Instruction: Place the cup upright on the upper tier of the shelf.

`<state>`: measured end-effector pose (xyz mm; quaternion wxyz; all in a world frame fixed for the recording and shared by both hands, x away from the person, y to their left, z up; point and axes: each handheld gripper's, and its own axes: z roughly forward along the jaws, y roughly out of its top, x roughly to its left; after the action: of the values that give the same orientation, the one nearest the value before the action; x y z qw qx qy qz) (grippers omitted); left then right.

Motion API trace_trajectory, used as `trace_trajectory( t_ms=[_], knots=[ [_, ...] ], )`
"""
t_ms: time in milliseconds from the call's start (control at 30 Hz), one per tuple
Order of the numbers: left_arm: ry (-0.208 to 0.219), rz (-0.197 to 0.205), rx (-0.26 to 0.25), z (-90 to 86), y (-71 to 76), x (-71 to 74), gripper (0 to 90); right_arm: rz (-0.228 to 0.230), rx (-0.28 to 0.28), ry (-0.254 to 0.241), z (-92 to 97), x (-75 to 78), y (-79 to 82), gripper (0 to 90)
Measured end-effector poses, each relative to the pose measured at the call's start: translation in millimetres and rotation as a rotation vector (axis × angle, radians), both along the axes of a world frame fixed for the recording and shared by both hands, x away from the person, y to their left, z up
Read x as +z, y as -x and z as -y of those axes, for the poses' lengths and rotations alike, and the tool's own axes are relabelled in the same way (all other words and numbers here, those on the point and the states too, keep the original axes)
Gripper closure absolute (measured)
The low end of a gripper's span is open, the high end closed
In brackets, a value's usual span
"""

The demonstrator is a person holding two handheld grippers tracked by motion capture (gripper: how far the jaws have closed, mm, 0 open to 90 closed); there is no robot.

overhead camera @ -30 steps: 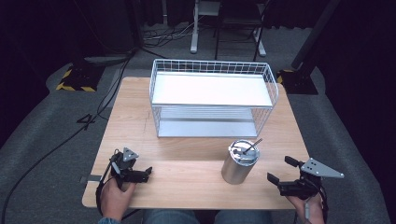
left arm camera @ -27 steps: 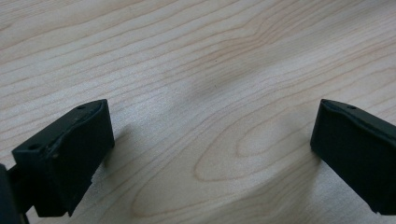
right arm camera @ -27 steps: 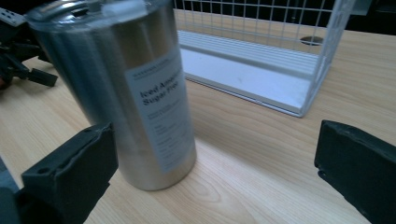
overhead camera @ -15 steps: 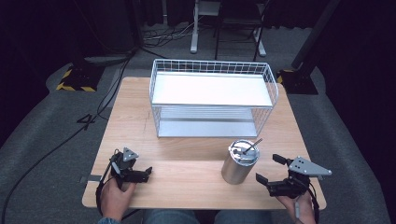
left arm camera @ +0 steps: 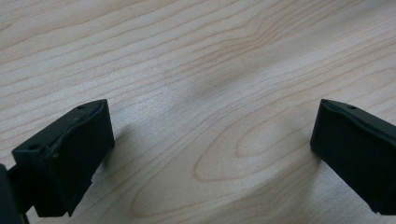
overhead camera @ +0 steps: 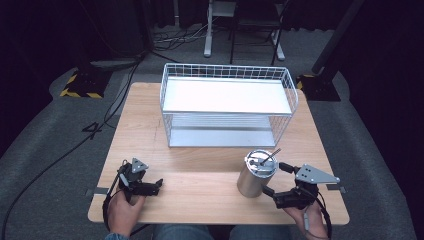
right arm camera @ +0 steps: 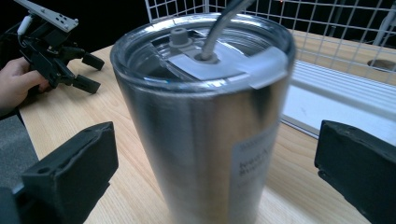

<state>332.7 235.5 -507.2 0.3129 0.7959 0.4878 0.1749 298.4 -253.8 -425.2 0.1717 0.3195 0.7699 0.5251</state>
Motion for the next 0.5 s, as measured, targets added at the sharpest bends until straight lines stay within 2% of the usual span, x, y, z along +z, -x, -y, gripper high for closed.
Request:
trace_trajectory(
  t_ms=[200, 500],
  knots=[
    [0.0, 0.0, 0.0, 0.0, 0.0, 0.0, 0.0, -0.002, 0.021, 0.007, -13.4, -3.3, -7.2, 0.0],
    [0.0, 0.0, 0.0, 0.0, 0.0, 0.0, 0.0, -0.005, 0.017, 0.012, -24.8, -8.3, -17.6, 0.0]
  ],
)
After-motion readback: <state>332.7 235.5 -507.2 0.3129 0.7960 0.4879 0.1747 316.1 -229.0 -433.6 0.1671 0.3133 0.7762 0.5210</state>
